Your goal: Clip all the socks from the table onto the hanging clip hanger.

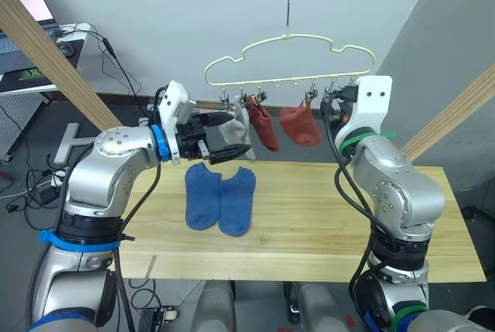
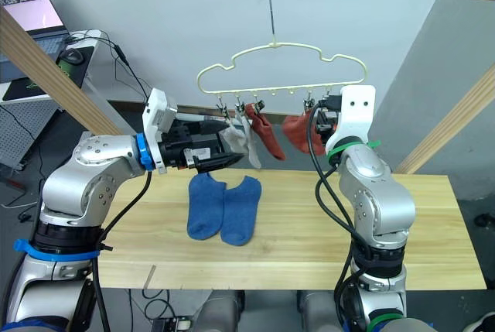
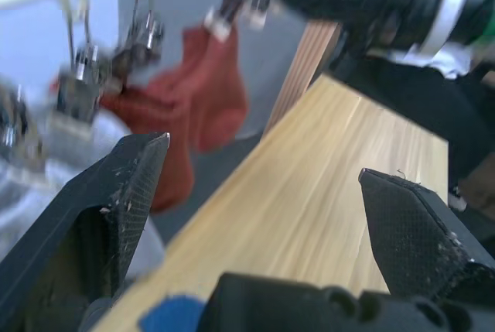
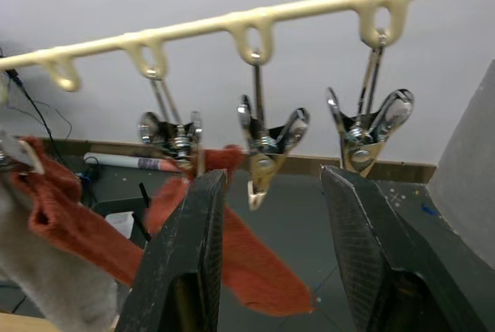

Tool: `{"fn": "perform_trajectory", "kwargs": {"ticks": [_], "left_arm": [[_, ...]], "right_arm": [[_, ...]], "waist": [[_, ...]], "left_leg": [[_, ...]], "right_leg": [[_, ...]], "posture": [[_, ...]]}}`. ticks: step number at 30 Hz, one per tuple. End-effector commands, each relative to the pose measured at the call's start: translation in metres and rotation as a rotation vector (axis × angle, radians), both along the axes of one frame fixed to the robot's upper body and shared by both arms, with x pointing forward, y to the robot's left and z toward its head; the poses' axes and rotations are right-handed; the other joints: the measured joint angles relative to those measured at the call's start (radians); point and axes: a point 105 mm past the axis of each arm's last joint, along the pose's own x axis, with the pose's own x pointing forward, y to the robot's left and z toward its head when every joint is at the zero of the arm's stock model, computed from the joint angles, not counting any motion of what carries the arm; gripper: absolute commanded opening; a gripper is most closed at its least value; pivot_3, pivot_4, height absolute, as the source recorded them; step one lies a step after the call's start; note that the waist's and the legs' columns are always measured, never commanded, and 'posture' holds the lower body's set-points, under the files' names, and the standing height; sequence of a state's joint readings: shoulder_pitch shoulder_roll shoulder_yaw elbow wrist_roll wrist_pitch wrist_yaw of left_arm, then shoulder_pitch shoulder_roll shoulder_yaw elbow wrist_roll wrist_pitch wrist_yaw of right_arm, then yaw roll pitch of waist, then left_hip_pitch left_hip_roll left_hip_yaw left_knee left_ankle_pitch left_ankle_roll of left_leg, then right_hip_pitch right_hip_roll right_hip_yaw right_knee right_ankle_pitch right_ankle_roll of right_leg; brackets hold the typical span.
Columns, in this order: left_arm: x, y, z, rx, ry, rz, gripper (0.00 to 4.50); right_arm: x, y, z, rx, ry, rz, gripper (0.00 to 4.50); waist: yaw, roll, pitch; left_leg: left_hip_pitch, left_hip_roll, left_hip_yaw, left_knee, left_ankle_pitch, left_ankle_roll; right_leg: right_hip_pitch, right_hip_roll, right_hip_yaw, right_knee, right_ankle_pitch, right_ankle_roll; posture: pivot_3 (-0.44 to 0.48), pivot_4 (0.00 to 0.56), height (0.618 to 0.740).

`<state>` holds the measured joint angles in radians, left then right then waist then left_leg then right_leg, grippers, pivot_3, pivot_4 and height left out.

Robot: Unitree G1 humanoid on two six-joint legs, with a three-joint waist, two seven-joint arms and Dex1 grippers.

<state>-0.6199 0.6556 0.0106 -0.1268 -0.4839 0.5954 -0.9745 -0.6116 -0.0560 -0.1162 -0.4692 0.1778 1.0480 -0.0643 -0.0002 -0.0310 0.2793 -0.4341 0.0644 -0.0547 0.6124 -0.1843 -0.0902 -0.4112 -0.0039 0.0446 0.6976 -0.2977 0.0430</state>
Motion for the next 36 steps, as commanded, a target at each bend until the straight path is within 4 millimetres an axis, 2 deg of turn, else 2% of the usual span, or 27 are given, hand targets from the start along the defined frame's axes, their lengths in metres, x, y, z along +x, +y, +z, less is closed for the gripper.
{"fn": "perform_trajectory", "kwargs": {"ticks": [1,10,36], "left_arm": [[-0.007,-0.005,0.025,-0.045,-0.079,-0.026,4.5],[-0.008,-0.008,0.039,-0.069,-0.1,-0.022,4.5],[-0.01,-0.008,0.031,-0.045,-0.114,0.025,4.5]], "right_arm": [[0.002,-0.003,0.016,0.003,-0.076,-0.001,2.0],[0.01,0.001,0.019,0.019,-0.082,0.031,2.0],[0.036,0.008,0.029,0.006,-0.106,0.058,2.0]], "waist": [[0.0,0.0,0.0],[0.002,0.0,0.0],[0.025,0.0,0.0]], "left_leg": [[0.0,0.0,0.0,0.0,0.0,0.0],[0.0,0.0,0.0,0.0,0.0,0.0],[0.0,0.0,0.0,0.0,0.0,0.0]], "right_leg": [[0.0,0.0,0.0,0.0,0.0,0.0],[0.0,0.0,0.0,0.0,0.0,0.0],[0.0,0.0,0.0,0.0,0.0,0.0]], "posture": [[0.14,0.208,0.74],[0.158,0.21,0.74],[0.198,0.214,0.74]]}}
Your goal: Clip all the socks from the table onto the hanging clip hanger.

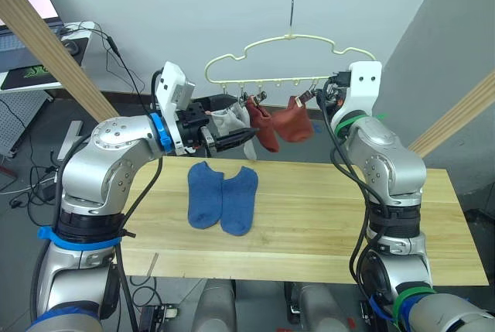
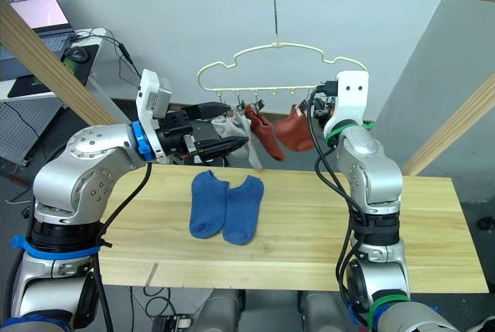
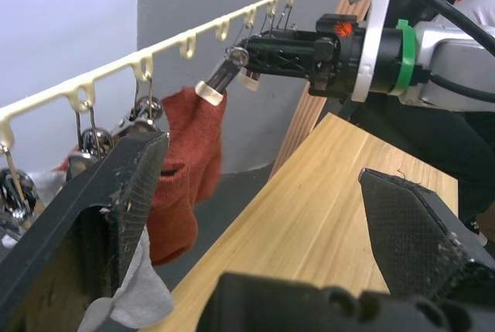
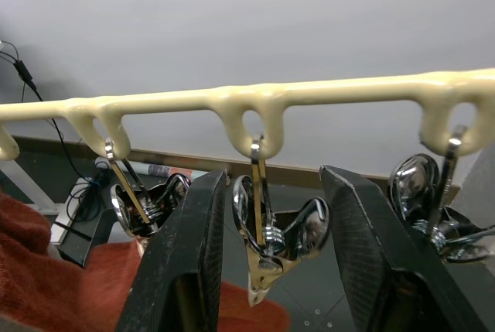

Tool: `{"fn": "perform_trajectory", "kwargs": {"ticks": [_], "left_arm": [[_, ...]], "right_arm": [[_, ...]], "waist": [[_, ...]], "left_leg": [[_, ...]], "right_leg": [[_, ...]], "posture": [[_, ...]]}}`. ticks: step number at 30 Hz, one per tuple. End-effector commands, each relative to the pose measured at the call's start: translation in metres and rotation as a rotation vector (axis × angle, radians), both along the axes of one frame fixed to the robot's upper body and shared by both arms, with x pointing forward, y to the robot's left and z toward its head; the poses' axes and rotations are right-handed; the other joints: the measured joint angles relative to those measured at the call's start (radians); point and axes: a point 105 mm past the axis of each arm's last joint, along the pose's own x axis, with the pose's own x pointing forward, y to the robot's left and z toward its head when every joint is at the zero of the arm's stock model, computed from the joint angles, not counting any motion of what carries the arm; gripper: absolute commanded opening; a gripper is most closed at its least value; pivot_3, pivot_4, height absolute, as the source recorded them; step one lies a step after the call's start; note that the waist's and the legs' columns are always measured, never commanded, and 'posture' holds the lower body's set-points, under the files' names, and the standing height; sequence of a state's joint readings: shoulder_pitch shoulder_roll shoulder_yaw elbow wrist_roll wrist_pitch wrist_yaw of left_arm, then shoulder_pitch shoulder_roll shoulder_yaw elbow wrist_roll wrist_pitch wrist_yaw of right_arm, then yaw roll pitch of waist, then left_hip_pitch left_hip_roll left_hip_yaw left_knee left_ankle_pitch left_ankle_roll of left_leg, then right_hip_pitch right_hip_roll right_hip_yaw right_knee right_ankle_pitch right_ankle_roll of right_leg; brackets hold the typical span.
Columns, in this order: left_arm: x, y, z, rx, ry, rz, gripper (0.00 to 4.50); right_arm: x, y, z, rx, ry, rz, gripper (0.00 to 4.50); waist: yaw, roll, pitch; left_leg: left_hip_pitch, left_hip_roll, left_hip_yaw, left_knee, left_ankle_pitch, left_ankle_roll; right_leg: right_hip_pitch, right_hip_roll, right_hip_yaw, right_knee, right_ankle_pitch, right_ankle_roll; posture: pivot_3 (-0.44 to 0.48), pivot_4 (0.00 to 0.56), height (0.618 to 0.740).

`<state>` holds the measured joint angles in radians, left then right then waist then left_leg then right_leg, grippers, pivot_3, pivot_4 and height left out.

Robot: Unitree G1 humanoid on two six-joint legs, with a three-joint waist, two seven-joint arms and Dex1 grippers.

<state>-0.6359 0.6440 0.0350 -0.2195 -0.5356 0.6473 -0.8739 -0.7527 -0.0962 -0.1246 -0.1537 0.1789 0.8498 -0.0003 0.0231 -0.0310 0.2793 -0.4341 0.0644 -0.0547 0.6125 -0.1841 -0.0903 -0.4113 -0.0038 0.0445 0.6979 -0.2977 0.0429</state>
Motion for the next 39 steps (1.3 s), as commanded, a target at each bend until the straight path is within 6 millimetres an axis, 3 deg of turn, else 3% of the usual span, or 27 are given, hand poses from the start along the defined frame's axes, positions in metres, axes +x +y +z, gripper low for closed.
{"fn": "perform_trajectory", "kwargs": {"ticks": [1,16,19,24,27,39], "left_arm": [[-0.005,0.0,0.01,0.006,-0.055,-0.003,4.5],[-0.005,-0.001,0.005,0.022,-0.063,-0.001,4.5],[-0.005,-0.001,0.005,0.021,-0.064,-0.001,4.5],[-0.004,-0.001,0.004,0.024,-0.064,0.0,4.5],[-0.003,-0.001,0.001,0.032,-0.063,0.006,4.5],[0.012,0.005,-0.07,0.245,0.068,0.111,4.5]], "right_arm": [[-0.002,0.003,0.022,0.01,-0.083,0.012,2.0],[0.001,0.002,0.03,0.001,-0.105,0.004,2.0],[0.001,0.0,0.03,-0.007,-0.106,-0.007,1.42],[0.002,-0.003,0.03,-0.012,-0.106,-0.021,0.1],[0.002,-0.004,0.03,-0.013,-0.107,-0.027,0.01],[0.001,-0.005,0.033,-0.016,-0.111,-0.038,0.01]], "waist": [[0.002,0.0,0.0],[0.002,0.0,0.0],[0.002,0.0,0.0],[0.002,0.0,0.0],[0.002,0.0,0.0],[0.002,0.0,0.0]], "left_leg": [[0.0,0.0,0.0,0.0,0.0,0.0],[0.0,0.0,0.0,0.0,0.0,0.0],[0.0,0.0,0.0,0.0,0.0,0.0],[0.0,0.0,0.0,0.0,0.0,0.0],[0.0,0.0,0.0,0.0,0.0,0.0],[0.0,0.0,0.0,0.0,0.0,0.0]], "right_leg": [[0.0,0.0,0.0,0.0,0.0,0.0],[0.0,0.0,0.0,0.0,0.0,0.0],[0.0,0.0,0.0,0.0,0.0,0.0],[0.0,0.0,0.0,0.0,0.0,0.0],[0.0,0.0,0.0,0.0,0.0,0.0],[0.0,0.0,0.0,0.0,0.0,0.0]], "posture": [[0.198,0.214,0.74],[0.196,0.216,0.74],[0.196,0.216,0.74],[0.191,0.216,0.74],[0.187,0.218,0.74],[0.165,0.221,0.74]]}}
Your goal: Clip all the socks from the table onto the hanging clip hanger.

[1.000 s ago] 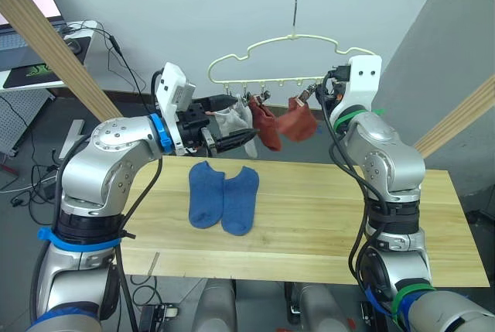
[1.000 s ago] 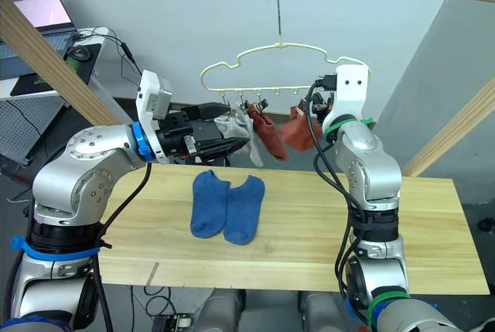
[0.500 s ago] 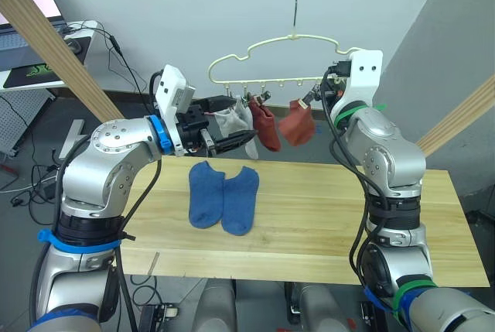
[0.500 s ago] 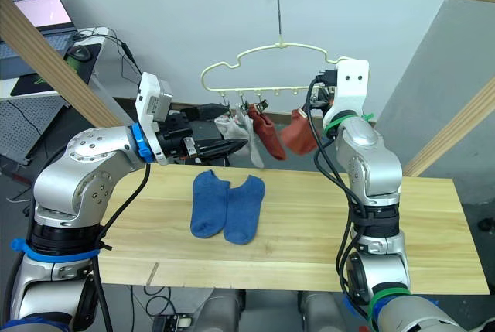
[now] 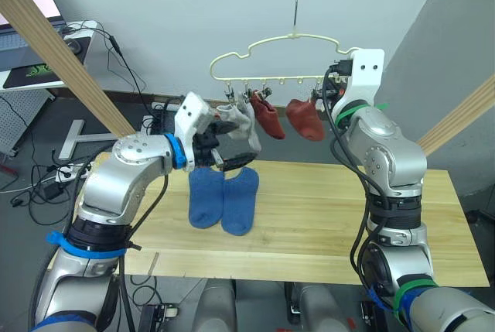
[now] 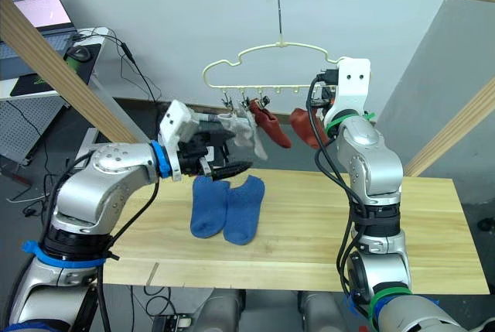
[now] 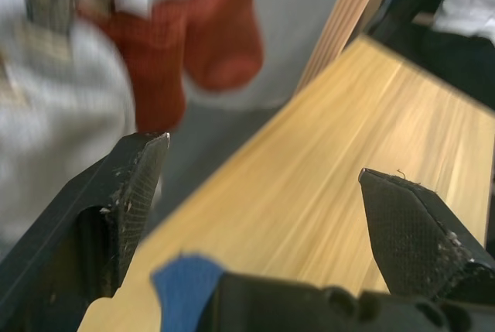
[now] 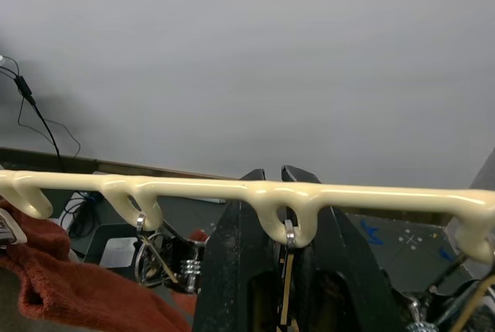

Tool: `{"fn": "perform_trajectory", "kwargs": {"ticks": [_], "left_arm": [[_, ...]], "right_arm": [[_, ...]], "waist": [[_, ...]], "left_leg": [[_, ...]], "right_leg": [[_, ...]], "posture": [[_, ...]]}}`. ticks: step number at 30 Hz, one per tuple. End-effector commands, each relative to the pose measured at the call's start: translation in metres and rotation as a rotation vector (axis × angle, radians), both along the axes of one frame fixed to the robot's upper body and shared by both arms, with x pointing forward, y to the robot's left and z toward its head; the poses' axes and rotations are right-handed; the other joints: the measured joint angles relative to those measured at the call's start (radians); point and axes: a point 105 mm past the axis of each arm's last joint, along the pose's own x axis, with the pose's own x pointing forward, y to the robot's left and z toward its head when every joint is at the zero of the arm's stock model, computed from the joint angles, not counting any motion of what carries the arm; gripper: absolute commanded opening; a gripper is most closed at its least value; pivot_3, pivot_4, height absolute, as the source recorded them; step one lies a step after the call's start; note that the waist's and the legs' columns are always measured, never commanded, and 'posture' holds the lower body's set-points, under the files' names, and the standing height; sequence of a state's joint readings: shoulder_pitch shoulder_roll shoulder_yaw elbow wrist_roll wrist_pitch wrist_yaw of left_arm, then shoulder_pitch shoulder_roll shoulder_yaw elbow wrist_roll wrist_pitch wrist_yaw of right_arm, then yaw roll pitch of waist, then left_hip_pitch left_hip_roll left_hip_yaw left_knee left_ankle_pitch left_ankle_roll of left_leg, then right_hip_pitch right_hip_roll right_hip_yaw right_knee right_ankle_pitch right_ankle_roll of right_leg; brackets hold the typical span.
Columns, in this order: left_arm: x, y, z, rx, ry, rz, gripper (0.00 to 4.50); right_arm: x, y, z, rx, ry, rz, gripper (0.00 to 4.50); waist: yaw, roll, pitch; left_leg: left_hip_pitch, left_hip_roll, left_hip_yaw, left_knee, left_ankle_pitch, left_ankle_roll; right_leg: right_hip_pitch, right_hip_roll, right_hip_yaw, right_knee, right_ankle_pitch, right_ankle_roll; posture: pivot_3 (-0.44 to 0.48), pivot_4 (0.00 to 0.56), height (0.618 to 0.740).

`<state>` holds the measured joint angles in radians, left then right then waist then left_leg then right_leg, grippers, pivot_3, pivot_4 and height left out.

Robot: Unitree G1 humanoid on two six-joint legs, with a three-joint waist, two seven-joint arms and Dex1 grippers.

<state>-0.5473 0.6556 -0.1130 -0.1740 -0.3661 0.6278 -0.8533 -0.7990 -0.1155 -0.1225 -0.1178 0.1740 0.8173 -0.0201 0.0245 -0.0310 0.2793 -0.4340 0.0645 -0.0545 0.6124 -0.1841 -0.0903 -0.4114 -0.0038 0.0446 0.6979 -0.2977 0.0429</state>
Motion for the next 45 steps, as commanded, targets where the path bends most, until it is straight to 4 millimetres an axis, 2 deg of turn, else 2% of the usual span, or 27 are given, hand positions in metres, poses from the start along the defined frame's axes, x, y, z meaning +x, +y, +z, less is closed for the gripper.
{"fn": "perform_trajectory", "kwargs": {"ticks": [1,7,12,21,29,33,37,45], "left_arm": [[0.004,0.004,-0.012,0.075,-0.054,0.026,4.5],[0.014,0.004,-0.07,0.176,0.007,0.068,4.5],[0.029,-0.004,-0.102,0.214,0.055,0.081,4.5],[0.054,-0.013,-0.128,0.26,0.077,0.134,4.5],[0.043,-0.006,-0.156,0.362,0.177,0.113,4.5],[0.04,-0.005,-0.161,0.382,0.186,0.105,3.61],[0.039,-0.006,-0.16,0.375,0.192,0.101,2.34],[0.041,-0.007,-0.156,0.368,0.188,0.099,0.1]], "right_arm": [[-0.004,-0.002,0.019,-0.004,-0.068,-0.011,0.01],[-0.005,0.0,0.021,-0.005,-0.071,-0.003,0.01],[-0.005,0.002,0.023,-0.01,-0.072,0.004,0.01],[-0.009,0.0,0.023,-0.015,-0.071,-0.002,0.01],[-0.011,-0.002,0.024,-0.016,-0.069,-0.011,0.01],[-0.011,-0.002,0.023,-0.017,-0.066,-0.013,0.0],[-0.012,-0.003,0.023,-0.016,-0.063,-0.014,0.0],[-0.013,-0.002,0.021,-0.015,-0.06,-0.011,0.0]], "waist": [[0.0,0.0,0.0],[0.001,0.0,0.0],[0.001,0.0,0.0],[-0.002,0.0,0.0],[-0.003,0.0,0.0],[-0.003,0.001,0.0],[-0.003,0.001,-0.001],[-0.005,0.001,-0.001]], "left_leg": [[0.0,0.0,0.0,0.0,0.0,0.0],[0.0,0.0,0.0,0.0,0.0,0.0],[0.0,0.0,0.0,0.0,0.0,0.0],[0.0,0.0,0.0,0.0,0.0,0.001],[0.0,-0.001,0.0,0.0,0.0,0.001],[0.0,0.0,0.0,0.0,0.0,0.001],[0.001,0.0,0.0,0.0,0.001,0.001],[0.001,-0.001,0.0,0.0,0.002,0.003]], "right_leg": [[0.0,0.0,0.0,0.0,0.0,0.0],[0.0,0.0,0.0,0.0,0.0,0.0],[0.0,0.0,0.0,0.0,0.0,0.0],[0.0,0.0,0.0,0.0,0.0,0.0],[0.0,0.0,0.0,0.001,0.0,0.0],[0.0,0.0,0.0,0.001,0.0,0.0],[0.0,0.0,0.0,0.001,0.0,0.0],[0.0,0.0,0.0,0.002,0.001,-0.001]], "posture": [[0.165,0.221,0.74],[0.164,0.223,0.74],[0.151,0.225,0.74],[0.128,0.225,0.74],[0.113,0.23,0.74],[0.113,0.23,0.74],[0.113,0.23,0.74],[0.113,0.227,0.74]]}}
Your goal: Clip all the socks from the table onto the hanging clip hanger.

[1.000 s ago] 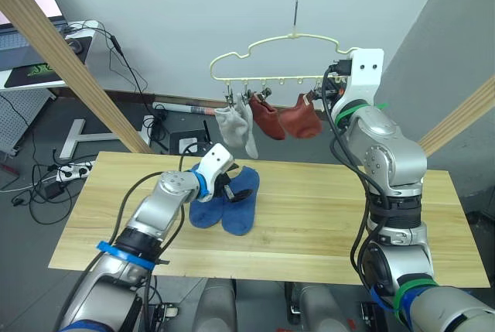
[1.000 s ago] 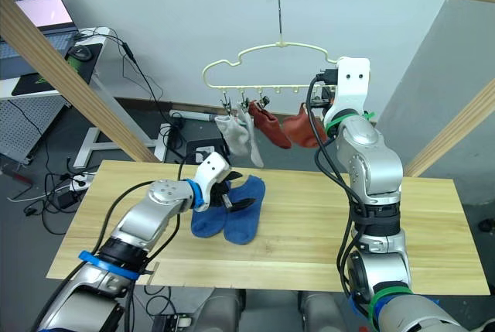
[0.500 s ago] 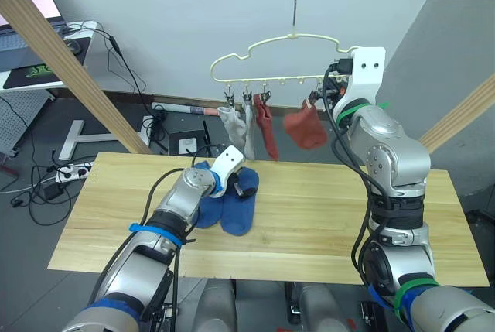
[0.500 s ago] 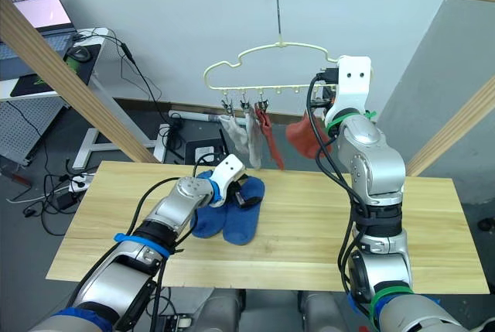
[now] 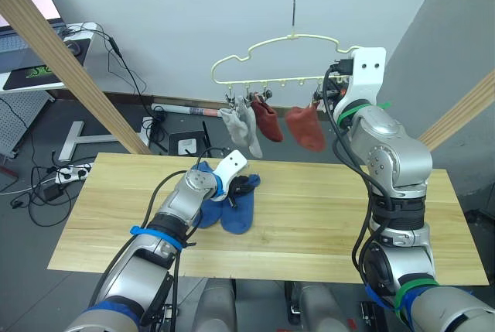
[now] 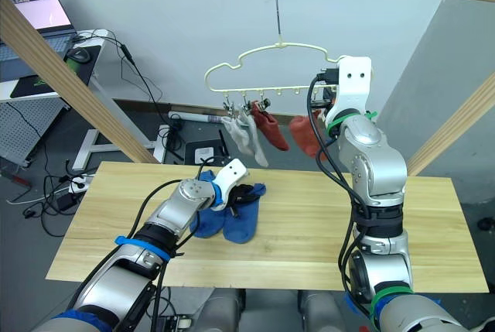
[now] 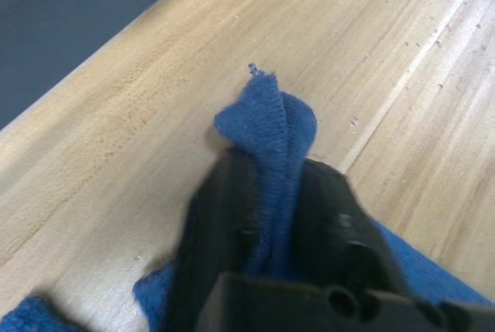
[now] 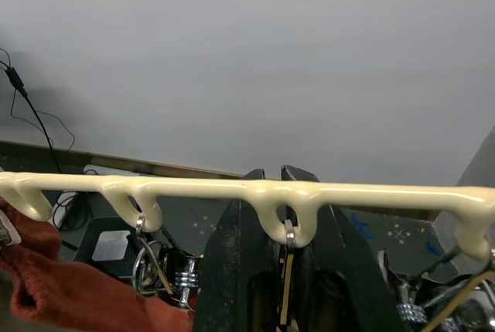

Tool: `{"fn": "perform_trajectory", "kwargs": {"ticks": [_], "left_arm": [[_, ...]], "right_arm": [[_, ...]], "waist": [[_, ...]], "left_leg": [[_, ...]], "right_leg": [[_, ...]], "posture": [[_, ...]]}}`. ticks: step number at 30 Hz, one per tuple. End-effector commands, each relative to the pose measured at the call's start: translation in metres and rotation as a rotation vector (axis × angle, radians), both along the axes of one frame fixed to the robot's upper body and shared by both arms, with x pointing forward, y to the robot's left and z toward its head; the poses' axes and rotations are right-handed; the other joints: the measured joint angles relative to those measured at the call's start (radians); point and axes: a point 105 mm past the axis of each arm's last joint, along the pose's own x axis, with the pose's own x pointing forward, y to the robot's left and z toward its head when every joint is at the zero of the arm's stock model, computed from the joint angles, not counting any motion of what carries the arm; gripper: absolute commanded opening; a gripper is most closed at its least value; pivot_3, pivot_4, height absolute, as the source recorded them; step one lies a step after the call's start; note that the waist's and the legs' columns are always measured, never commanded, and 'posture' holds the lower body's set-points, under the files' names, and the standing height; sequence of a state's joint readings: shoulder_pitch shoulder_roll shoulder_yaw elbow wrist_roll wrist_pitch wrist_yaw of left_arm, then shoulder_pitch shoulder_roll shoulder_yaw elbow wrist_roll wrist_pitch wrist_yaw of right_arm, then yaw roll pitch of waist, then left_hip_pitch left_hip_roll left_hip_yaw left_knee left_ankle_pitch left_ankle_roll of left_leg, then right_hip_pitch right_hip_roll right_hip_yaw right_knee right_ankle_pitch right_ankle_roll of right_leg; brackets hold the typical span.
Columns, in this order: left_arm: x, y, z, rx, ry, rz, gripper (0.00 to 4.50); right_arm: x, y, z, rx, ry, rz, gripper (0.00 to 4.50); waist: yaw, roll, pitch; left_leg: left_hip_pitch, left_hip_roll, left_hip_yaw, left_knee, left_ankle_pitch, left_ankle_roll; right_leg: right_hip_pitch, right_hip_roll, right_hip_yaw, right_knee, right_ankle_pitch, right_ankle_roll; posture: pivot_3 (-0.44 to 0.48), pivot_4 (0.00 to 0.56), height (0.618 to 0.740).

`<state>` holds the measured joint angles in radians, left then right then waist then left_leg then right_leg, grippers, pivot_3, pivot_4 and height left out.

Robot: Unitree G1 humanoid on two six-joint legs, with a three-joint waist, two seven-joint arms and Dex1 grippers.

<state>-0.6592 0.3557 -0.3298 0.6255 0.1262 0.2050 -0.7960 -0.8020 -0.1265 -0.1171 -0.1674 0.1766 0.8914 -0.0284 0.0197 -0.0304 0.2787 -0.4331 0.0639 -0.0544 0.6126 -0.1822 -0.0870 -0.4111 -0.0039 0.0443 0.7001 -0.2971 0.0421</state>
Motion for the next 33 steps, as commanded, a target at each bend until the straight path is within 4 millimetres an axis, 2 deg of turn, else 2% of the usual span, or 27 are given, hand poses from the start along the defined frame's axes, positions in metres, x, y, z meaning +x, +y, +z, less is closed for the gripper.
{"fn": "perform_trajectory", "kwargs": {"ticks": [1,9,16,24,33], "left_arm": [[-0.004,0.008,-0.011,0.038,0.031,0.024,0.02],[-0.004,0.002,-0.006,-0.012,0.037,0.02,0.02],[-0.003,-0.041,0.043,-0.266,0.015,-0.032,0.02],[0.0,-0.086,0.109,-0.491,-0.043,-0.077,0.02],[0.005,-0.12,0.141,-0.576,-0.076,-0.114,0.02]], "right_arm": [[-0.008,-0.002,0.019,0.005,-0.079,-0.006,0.0],[-0.007,-0.002,0.019,0.006,-0.077,-0.006,0.0],[-0.008,0.001,0.022,0.018,-0.076,0.007,0.0],[-0.011,0.006,0.023,0.033,-0.057,0.021,0.0],[-0.015,0.014,0.026,0.059,-0.045,0.038,0.0]], "waist": [[0.0,0.0,0.0],[0.0,0.0,0.0],[0.0,0.0,0.0],[-0.001,0.0,0.0],[-0.012,0.0,0.0]], "left_leg": [[0.0,0.0,0.0,0.0,0.0,0.0],[0.0,0.0,0.0,0.0,0.0,0.0],[-0.001,0.0,0.0,0.0,0.0,0.0],[-0.001,0.0,-0.001,0.0,0.0,0.0],[-0.001,0.0,0.0,0.0,0.0,0.0]], "right_leg": [[0.0,0.0,0.0,0.0,0.0,0.0],[0.0,0.0,0.0,0.0,0.0,0.0],[0.0,0.0,0.0,-0.001,0.0,0.0],[0.0,0.0,0.0,-0.001,0.0,0.0],[0.0,0.0,0.0,-0.002,0.0,0.0]], "posture": [[0.113,0.227,0.74],[0.112,0.229,0.74],[0.11,0.23,0.74],[0.098,0.234,0.74],[0.081,0.231,0.74]]}}
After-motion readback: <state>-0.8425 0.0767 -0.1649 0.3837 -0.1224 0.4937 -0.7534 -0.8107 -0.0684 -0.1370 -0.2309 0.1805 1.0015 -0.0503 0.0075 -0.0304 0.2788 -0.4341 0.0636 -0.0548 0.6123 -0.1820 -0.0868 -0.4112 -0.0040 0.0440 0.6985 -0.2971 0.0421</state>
